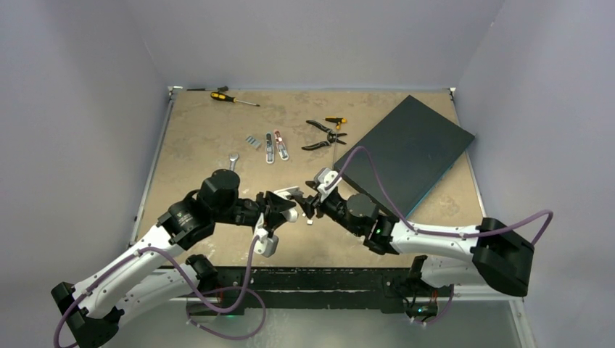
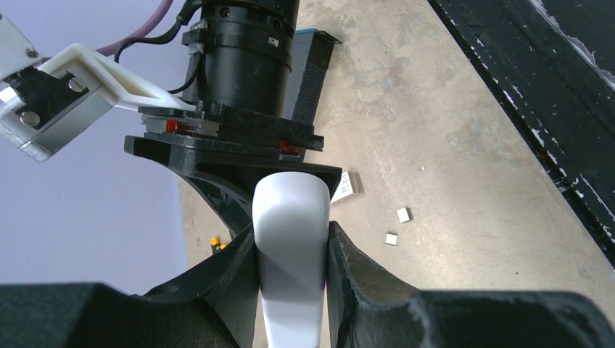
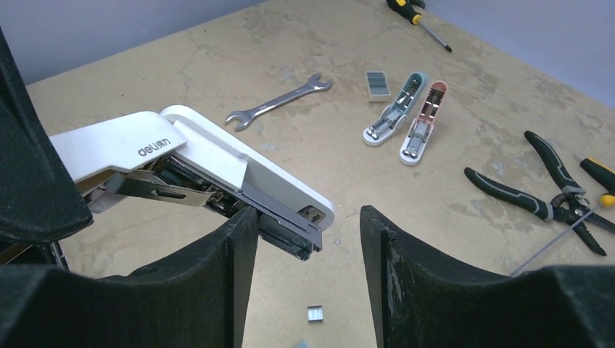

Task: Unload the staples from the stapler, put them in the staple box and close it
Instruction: Unload the staple at the center of the board.

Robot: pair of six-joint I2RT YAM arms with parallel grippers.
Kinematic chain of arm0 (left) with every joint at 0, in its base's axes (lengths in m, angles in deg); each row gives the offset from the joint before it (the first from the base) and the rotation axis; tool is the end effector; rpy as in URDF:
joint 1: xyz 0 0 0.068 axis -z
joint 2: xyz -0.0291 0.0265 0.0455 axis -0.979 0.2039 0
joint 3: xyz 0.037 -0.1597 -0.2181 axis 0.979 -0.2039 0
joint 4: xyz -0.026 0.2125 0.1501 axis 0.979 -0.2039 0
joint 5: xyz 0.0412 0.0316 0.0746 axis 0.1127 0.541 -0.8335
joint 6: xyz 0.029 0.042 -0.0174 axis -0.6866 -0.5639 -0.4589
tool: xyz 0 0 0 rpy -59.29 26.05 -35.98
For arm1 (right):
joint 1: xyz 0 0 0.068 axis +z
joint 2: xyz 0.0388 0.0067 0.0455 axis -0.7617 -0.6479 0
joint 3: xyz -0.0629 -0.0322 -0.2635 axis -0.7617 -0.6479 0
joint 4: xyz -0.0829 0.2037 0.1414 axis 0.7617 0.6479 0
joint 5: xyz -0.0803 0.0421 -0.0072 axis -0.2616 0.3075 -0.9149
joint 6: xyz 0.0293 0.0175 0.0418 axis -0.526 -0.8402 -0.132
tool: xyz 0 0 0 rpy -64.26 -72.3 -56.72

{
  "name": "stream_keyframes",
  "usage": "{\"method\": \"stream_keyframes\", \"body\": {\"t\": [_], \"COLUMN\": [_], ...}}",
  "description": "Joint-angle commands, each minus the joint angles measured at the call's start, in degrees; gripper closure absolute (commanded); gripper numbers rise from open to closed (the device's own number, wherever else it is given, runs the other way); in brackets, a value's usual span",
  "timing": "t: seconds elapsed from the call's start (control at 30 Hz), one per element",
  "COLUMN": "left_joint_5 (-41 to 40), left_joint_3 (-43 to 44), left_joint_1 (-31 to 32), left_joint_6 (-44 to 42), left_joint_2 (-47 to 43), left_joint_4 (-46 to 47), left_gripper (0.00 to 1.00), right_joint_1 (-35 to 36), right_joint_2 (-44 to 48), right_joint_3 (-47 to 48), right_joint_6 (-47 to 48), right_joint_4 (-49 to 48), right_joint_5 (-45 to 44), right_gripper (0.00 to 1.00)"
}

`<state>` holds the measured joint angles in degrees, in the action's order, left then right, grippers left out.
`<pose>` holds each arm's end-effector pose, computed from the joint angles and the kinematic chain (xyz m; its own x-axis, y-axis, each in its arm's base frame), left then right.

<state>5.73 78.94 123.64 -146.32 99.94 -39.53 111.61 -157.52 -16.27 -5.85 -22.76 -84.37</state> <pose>0.0992 -0.1329 0.3191 0.7320 0.2576 -0.6307 0.6807 -0.2380 0.6928 0.1320 0.2305 0.2550 0.0520 0.0707 -0.9961 -0.7492 0.6623 0.0079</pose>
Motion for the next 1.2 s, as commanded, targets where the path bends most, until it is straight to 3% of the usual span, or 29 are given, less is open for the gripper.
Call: {"method": "stream_keyframes", "body": {"t": [0.0,0.43,0.73,1.17], "left_joint_5": [4.26,4.03,4.52,4.88], "left_joint_3": [0.87,1.07,1.01,0.86], "left_joint_1": [0.49,0.56,0.55,0.50], "left_joint_6": [-1.47,-2.11,-1.82,-1.89], "left_joint_2": [-0.93,0.18,0.50,0.50], "left_joint_4": [1.10,0.18,1.00,1.42], "left_gripper": [1.00,1.00,1.00,1.00], "right_joint_1": [-0.86,-0.89,-0.91,-0.90], "right_joint_2": [3.41,11.96,10.84,4.31], "right_joint_3": [-0.78,-2.30,-3.26,-1.37], "right_joint_6": [-0.31,-2.83,-3.15,-2.14], "right_joint_4": [7.17,13.87,3.38,-1.93], "right_joint_5": [-5.86,-5.42,4.90,4.24], "right_gripper": [0.45,0.45,0.39,0.37]}}
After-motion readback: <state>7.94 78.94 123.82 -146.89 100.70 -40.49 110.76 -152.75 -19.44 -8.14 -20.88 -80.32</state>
